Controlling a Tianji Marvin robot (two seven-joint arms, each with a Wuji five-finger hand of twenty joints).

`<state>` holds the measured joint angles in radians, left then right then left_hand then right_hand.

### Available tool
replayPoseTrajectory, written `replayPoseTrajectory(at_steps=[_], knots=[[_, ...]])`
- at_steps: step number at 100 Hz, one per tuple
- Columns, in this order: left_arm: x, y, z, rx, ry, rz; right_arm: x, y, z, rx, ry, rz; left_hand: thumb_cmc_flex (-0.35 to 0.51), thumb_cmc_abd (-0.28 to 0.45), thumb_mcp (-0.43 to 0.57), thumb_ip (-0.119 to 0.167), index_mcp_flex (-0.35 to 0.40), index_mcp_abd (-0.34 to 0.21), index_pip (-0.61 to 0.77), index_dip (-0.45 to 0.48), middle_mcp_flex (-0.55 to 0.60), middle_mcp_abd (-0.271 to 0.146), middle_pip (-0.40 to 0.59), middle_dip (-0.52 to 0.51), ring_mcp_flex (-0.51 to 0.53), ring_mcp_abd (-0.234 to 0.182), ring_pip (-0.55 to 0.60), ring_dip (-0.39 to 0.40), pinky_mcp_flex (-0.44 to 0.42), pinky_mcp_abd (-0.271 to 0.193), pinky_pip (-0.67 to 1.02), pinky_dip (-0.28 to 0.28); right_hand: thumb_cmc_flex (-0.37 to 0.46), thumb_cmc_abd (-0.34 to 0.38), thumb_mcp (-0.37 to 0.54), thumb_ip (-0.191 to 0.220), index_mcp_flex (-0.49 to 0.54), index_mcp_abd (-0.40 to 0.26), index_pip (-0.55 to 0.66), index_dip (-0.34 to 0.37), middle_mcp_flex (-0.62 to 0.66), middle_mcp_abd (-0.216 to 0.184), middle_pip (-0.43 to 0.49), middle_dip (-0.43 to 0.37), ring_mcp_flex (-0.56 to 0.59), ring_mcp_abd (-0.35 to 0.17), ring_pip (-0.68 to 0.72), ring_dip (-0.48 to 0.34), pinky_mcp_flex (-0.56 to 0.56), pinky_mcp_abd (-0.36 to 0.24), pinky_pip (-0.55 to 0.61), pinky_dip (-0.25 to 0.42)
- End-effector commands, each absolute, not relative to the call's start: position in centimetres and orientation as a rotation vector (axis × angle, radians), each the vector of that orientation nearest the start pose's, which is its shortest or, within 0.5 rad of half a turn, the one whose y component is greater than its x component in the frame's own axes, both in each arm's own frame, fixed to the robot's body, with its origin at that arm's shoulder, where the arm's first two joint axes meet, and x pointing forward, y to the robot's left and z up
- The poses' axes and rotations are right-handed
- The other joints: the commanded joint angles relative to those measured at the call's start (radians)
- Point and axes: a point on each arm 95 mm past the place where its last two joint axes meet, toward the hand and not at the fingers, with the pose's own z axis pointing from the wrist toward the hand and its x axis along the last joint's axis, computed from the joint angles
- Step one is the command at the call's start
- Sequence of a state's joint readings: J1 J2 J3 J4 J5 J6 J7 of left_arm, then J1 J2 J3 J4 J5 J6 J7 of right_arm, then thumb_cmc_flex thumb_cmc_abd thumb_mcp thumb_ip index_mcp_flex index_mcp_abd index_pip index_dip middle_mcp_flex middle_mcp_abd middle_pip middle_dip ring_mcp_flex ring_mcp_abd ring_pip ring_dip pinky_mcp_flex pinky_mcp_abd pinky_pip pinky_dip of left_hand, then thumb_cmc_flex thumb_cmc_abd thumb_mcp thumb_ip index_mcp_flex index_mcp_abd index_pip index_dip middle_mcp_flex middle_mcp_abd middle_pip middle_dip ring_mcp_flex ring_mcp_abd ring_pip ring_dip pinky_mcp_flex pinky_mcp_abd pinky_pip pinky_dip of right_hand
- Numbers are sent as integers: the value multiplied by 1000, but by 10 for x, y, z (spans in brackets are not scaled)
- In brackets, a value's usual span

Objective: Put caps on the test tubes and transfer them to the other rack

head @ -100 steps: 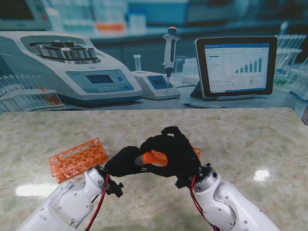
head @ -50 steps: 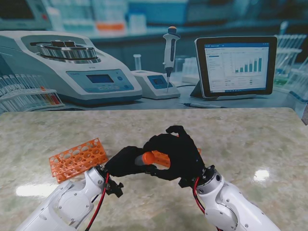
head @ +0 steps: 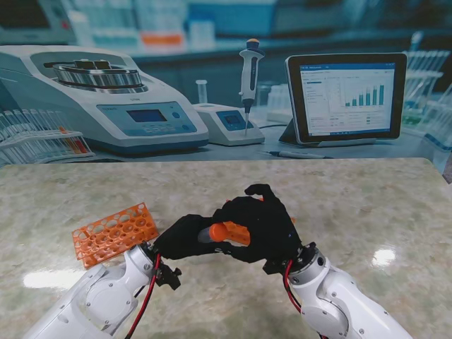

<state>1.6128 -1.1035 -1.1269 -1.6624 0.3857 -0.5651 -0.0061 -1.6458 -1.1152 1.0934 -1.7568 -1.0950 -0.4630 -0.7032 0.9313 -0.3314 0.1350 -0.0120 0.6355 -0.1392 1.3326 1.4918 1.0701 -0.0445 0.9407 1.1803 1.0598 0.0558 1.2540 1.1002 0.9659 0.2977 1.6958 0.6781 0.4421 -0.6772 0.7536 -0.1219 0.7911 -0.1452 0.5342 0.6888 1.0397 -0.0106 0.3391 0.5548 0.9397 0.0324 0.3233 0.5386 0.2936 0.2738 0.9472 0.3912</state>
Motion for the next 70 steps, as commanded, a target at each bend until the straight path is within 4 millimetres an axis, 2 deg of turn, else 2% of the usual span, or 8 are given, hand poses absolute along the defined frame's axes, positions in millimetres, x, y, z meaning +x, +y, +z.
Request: replayPoseTrajectory(at_steps=[1, 12, 17, 21, 23, 35, 49, 70], knots=[[347, -74, -299, -1319, 1444, -2502, 319, 86, -253, 535, 1095, 2373, 37, 39, -1, -6, 14, -51, 31, 61, -24, -47, -6, 13, -5, -35, -9, -3, 19, -81, 102, 16, 27, -23, 15, -1, 34, -26, 25, 26, 16, -35, 11, 15, 32, -28, -5, 12, 1, 19, 4, 21], [347, -74, -299, -1319, 1446, -2502, 320, 87, -253, 540, 1098, 2376, 38, 39, -1, -6, 14, -51, 31, 61, -23, -46, -6, 13, -5, -35, -9, -3, 19, -81, 102, 16, 102, -15, -38, -79, 37, -58, 69, 11, 44, -45, 17, 29, 55, -34, 7, 20, 9, 16, 8, 25], [347, -74, -299, -1319, 1446, -2502, 320, 87, -253, 543, 1100, 2375, 38, 39, -1, -6, 14, -51, 31, 61, -23, -47, -6, 13, -5, -35, -9, -3, 19, -81, 102, 16, 136, -12, -60, -89, 26, -73, 131, -43, 57, -48, 19, 33, 67, -37, 12, 25, 14, 15, 11, 27], [347, -74, -299, -1318, 1446, -2502, 320, 87, -254, 546, 1101, 2375, 38, 39, -1, -6, 14, -51, 31, 61, -23, -47, -6, 13, -5, -35, -9, -3, 19, -81, 102, 16, 164, -12, -65, -100, 18, -86, 163, -59, 67, -48, 22, 35, 75, -38, 16, 27, 17, 14, 12, 28], [347, -74, -299, -1318, 1446, -2503, 320, 87, -254, 547, 1101, 2375, 38, 39, -1, -6, 14, -51, 31, 61, -23, -47, -6, 13, -5, -35, -9, -3, 19, -81, 102, 16, 178, -9, -77, -101, 9, -95, 207, -96, 72, -51, 24, 37, 79, -39, 18, 28, 18, 14, 14, 29], [346, -74, -299, -1316, 1446, -2504, 321, 87, -254, 553, 1101, 2374, 38, 39, -1, -6, 14, -51, 31, 61, -23, -46, -6, 13, -5, -35, -9, -3, 18, -81, 101, 16, 229, 6, -93, -112, -6, -126, 306, -156, 96, -57, 37, 53, 100, -43, 30, 36, 28, 9, 19, 33], [346, -74, -299, -1316, 1446, -2504, 321, 87, -254, 557, 1097, 2375, 38, 39, -1, -6, 14, -51, 31, 61, -23, -46, -6, 13, -5, -35, -9, -3, 18, -81, 101, 16, 257, 28, -89, -114, 30, -155, 334, -165, 132, -67, 54, 108, 132, -50, 49, 44, 43, 5, 29, 37], [346, -74, -299, -1315, 1446, -2506, 323, 89, -254, 572, 1090, 2380, 37, 39, -2, -6, 14, -51, 31, 61, -23, -47, -6, 12, -5, -35, -9, -3, 18, -81, 101, 17, 265, 66, -91, -117, 117, -201, 372, -162, 216, -85, 70, 123, 199, -55, 89, 60, 74, -5, 47, 44]])
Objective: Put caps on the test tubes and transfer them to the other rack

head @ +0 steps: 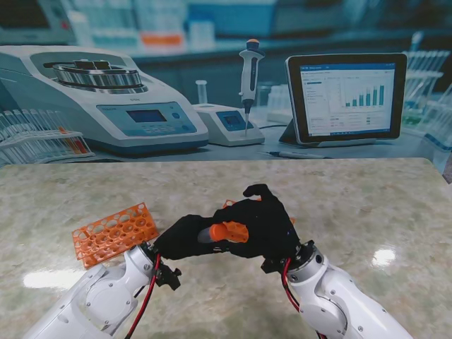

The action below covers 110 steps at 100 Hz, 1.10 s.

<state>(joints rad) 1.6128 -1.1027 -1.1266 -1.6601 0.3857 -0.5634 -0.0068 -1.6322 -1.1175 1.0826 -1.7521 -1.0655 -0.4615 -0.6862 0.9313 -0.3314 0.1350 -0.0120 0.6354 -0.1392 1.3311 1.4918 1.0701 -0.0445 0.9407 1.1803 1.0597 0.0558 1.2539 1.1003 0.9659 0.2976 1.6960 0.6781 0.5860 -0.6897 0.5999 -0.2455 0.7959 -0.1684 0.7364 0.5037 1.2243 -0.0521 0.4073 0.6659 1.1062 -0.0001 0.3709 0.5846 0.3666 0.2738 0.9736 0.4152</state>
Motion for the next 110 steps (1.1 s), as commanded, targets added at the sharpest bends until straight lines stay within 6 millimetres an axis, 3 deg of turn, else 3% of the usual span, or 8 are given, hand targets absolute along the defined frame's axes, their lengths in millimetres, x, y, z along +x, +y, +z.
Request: replayPoseTrajectory(at_steps=[1, 54, 110], knots=[[346, -74, -299, -1315, 1446, -2506, 323, 89, -254, 572, 1090, 2380, 37, 39, -2, -6, 15, -51, 33, 61, -23, -47, -6, 12, -5, -35, -9, -3, 18, -80, 100, 17, 119, 78, 61, 6, 117, -179, 172, 23, 36, -43, 3, 12, 36, -22, 44, 15, 3, -5, 22, 20], [346, -75, -299, -1314, 1445, -2508, 326, 99, -258, 573, 1042, 2376, 37, 39, -1, -6, 14, -51, 33, 61, -23, -47, -7, 12, -5, -35, -9, -3, 18, -80, 100, 17, 24, 60, 13, 20, 210, -208, 236, 21, 129, -62, 62, -10, 113, -26, 125, 52, 50, -15, 55, 42], [346, -75, -299, -1311, 1443, -2509, 330, 105, -261, 587, 985, 2358, 37, 40, -1, -6, 14, -52, 32, 60, -24, -46, -7, 12, -5, -35, -9, -3, 16, -80, 99, 17, -95, 56, 33, 34, 313, -235, 229, 150, 158, -85, 174, 25, 146, -32, 187, 91, 78, -31, 82, 71]])
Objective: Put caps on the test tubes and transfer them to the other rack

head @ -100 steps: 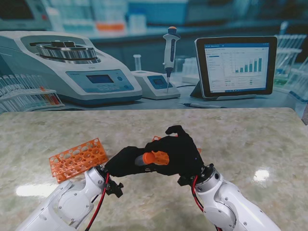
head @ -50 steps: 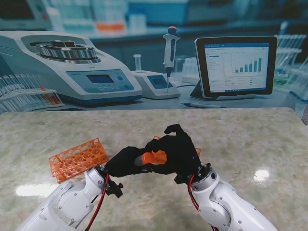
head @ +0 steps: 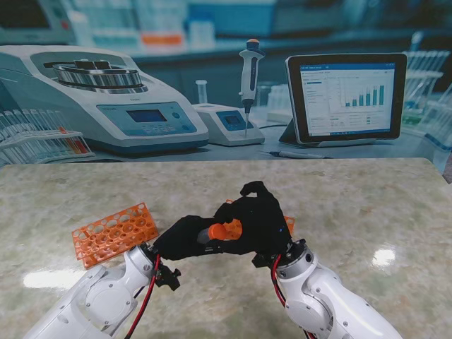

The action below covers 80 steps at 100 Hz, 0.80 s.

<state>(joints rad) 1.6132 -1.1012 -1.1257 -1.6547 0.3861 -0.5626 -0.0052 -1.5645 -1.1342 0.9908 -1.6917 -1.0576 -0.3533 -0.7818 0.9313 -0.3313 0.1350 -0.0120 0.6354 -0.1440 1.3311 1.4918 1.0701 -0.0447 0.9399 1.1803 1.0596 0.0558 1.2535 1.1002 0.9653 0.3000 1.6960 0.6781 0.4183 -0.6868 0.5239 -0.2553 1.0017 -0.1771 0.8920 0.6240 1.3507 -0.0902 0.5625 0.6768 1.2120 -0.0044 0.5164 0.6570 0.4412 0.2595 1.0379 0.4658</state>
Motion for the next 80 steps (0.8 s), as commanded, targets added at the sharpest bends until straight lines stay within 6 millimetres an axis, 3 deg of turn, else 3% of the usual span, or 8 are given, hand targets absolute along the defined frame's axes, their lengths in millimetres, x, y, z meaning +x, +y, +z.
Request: replayPoseTrajectory(at_steps=[1, 32, 45, 80], knots=[[346, -75, -299, -1311, 1443, -2509, 331, 105, -262, 587, 983, 2357, 37, 40, -1, -6, 14, -47, 32, 60, -24, -46, -6, 12, -5, -35, -9, -3, 17, -82, 99, 17, 69, 55, 109, 44, 111, -227, 75, 32, 34, -47, 21, 14, 43, -28, 43, 19, 4, -17, 18, 21], [346, -74, -299, -1311, 1442, -2507, 335, 106, -264, 598, 980, 2331, 38, 38, -1, -6, 15, -47, 33, 60, -22, -46, -6, 12, -5, -35, -9, -3, 17, -82, 99, 18, -41, 95, 155, 75, 183, -230, 90, 124, 64, -54, 48, 12, 64, -29, 66, 25, 17, -20, 25, 25], [346, -74, -299, -1310, 1442, -2507, 336, 106, -264, 610, 970, 2324, 36, 40, -2, -6, 14, -47, 32, 60, -23, -47, -6, 12, -5, -35, -9, -3, 17, -82, 99, 18, -101, 131, 198, 122, 207, -218, 83, 198, 70, -53, 45, -1, 68, -27, 69, 22, 20, -21, 28, 23], [347, -74, -299, -1311, 1443, -2505, 337, 103, -264, 641, 972, 2308, 36, 39, -2, -6, 14, -49, 32, 59, -23, -46, -7, 11, -5, -35, -9, -3, 16, -82, 98, 18, -233, 231, 201, 124, 136, -161, -13, 209, 7, -21, -16, -28, 15, -1, 22, 4, -16, -8, 6, 14]])
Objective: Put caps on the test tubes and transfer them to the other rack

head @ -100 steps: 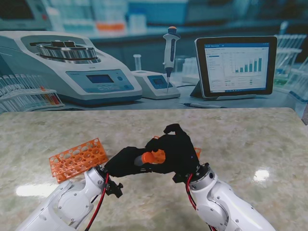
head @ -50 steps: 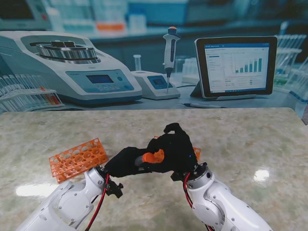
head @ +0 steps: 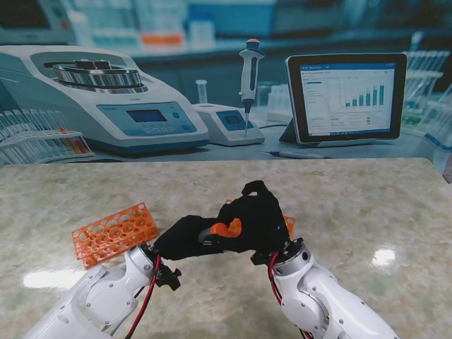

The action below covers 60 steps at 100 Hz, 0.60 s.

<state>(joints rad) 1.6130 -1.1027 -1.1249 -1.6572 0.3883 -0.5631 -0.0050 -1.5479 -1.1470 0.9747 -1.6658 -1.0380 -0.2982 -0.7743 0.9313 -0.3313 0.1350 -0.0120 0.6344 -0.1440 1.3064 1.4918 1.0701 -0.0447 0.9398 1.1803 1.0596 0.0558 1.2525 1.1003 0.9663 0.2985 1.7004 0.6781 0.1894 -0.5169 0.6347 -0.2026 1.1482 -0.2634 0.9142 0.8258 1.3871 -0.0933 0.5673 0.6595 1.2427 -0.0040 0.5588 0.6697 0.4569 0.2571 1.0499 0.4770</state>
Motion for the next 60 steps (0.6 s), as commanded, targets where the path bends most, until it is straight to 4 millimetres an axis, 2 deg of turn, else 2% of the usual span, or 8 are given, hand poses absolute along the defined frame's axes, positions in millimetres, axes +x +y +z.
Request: replayPoseTrajectory(at_steps=[1, 12, 28, 45, 60], knots=[[347, -74, -299, -1311, 1443, -2505, 337, 103, -264, 642, 971, 2308, 36, 40, -2, -5, 15, -49, 57, 59, -23, -46, -7, 11, -5, -35, -8, -3, 15, -80, 94, 18, -11, 68, 89, 71, -13, -73, -39, 7, -32, -17, -23, -11, -19, 0, -23, -9, -35, -5, -8, 3], [347, -74, -299, -1312, 1443, -2504, 336, 101, -264, 656, 966, 2305, 37, 40, -1, -5, 15, -49, 57, 59, -23, -46, -7, 11, -5, -35, -8, -3, 15, -80, 94, 18, -57, 137, 71, 75, -48, -42, -102, -8, -67, 1, -61, -26, -49, 13, -48, -15, -55, -1, -21, -1], [347, -74, -299, -1312, 1443, -2504, 335, 99, -263, 667, 951, 2306, 37, 39, -1, -5, 16, -48, 57, 59, -22, -46, -7, 11, -5, -35, -8, -3, 15, -80, 94, 18, -102, 196, 53, 79, -77, -25, -156, -26, -95, 15, -97, -41, -66, 17, -62, -18, -72, 3, -30, -4], [347, -74, -299, -1312, 1445, -2504, 333, 96, -261, 667, 936, 2307, 36, 40, -1, -6, 15, -48, 57, 59, -23, -46, -7, 11, -5, -35, -8, -3, 15, -80, 93, 18, -111, 201, 54, 81, -122, -7, -212, -47, -132, 26, -130, -56, -91, 23, -78, -22, -87, 5, -37, -7], [347, -74, -299, -1311, 1446, -2503, 329, 92, -259, 644, 939, 2303, 36, 40, -1, -5, 15, -48, 57, 59, -23, -48, -7, 11, -5, -35, -8, -3, 15, -80, 93, 18, -74, 168, 59, 85, -227, 34, -318, -90, -209, 39, -184, -78, -137, 26, -113, -30, -117, 14, -53, -10]])
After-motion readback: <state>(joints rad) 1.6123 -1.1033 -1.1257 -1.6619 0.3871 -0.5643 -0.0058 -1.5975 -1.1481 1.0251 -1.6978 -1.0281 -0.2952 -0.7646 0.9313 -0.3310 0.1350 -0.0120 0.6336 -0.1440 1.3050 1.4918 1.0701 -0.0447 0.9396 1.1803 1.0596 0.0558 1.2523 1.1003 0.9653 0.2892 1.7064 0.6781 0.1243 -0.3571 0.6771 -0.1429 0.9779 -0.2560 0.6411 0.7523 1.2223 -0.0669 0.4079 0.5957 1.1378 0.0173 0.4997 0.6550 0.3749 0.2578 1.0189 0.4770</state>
